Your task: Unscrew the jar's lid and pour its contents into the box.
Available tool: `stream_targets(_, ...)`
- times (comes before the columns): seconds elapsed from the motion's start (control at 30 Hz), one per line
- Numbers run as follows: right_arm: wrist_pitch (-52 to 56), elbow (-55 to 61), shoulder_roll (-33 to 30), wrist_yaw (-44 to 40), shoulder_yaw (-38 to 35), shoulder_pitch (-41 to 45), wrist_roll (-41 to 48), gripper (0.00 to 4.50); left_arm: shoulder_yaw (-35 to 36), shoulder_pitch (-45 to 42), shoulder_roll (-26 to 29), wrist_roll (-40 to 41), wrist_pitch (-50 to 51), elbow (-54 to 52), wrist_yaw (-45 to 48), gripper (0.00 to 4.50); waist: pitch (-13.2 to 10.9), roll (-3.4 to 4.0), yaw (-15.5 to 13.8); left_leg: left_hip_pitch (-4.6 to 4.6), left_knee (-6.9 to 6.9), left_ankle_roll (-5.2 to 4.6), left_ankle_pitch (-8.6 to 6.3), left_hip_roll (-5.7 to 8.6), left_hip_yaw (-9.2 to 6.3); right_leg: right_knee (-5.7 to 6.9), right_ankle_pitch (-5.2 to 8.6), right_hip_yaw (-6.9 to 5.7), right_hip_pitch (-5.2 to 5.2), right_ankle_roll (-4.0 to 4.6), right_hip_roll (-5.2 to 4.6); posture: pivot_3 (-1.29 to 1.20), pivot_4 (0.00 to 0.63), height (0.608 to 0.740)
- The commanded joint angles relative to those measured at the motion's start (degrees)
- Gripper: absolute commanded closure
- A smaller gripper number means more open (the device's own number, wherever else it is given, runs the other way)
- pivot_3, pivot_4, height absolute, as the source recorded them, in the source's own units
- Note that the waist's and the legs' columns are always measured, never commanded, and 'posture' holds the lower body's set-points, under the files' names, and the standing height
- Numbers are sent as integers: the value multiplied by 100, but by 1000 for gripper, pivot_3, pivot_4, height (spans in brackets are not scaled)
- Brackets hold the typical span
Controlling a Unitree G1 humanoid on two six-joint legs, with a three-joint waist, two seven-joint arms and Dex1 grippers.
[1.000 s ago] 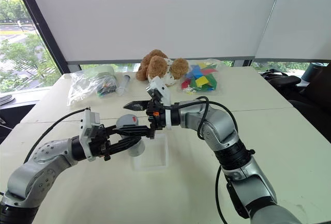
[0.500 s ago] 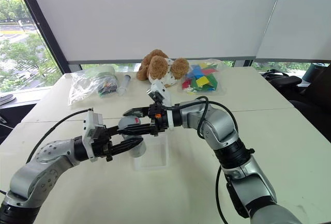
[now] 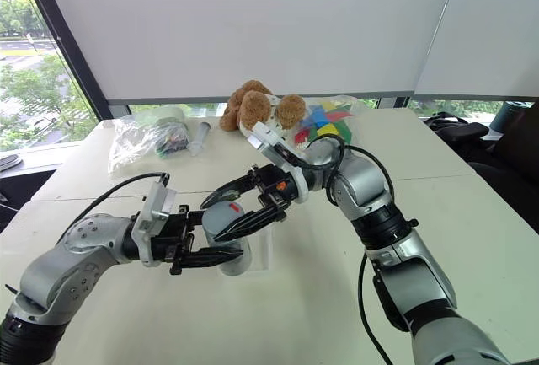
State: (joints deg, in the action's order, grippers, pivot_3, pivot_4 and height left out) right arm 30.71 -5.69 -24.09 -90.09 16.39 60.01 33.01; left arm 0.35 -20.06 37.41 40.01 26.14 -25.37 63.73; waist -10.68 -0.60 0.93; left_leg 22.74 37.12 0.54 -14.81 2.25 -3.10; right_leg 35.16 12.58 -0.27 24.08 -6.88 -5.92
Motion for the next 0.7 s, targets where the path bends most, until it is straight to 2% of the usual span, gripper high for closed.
stream_targets(0.03, -89, 126, 21, 212, -391, 82, 85, 306, 178, -89, -63, 235, -15, -154, -101, 2319, 0, 0, -5, 1, 0, 2, 1, -1, 0, 0, 0, 0, 1, 0, 0, 0, 150, 740)
stream_targets(0.07, -100, 145, 24, 333, -509, 46, 115, 56, 226, -73, -78, 250, 0, -129, -177, 2319, 0, 0, -10, 3, 1, 5, 3, -1, 0, 0, 0, 0, 3, 0, -1, 0, 150, 740)
stream_targets(0.2, 129, 190, -42, 914, -1002, -128, 241, 56, 567, 20, -164, 510, 213, 71, -618, 2319, 0, -1, -27, 10, 1, 13, 7, 0, -3, 1, -2, 1, 9, 3, -2, 0, 150, 740)
stream_targets(0.3, 266, 246, 12, 1334, -1253, -180, 322, 56, 655, 89, -140, 412, 176, 183, -705, 2319, 0, 0, -22, 19, 1, 18, 10, 1, -3, 5, -4, 2, 22, 5, -2, 0, 150, 740)
stream_targets(0.43, 166, 643, 0, 1617, -1068, -550, 88, 56, 644, 23, -286, 211, 52, 414, -972, 2319, 0, 0, -20, 28, 0, 19, 11, 0, -3, 7, -4, 2, 31, 6, 0, 0, 150, 740)
stream_targets(0.7, 518, 962, 317, 2463, -677, -450, -188, 56, 309, -68, -436, -169, -188, 609, -829, 2319, 0, -1, -15, 38, 2, 27, 16, 1, -2, 10, -7, 3, 42, 9, 0, 0, 150, 740)
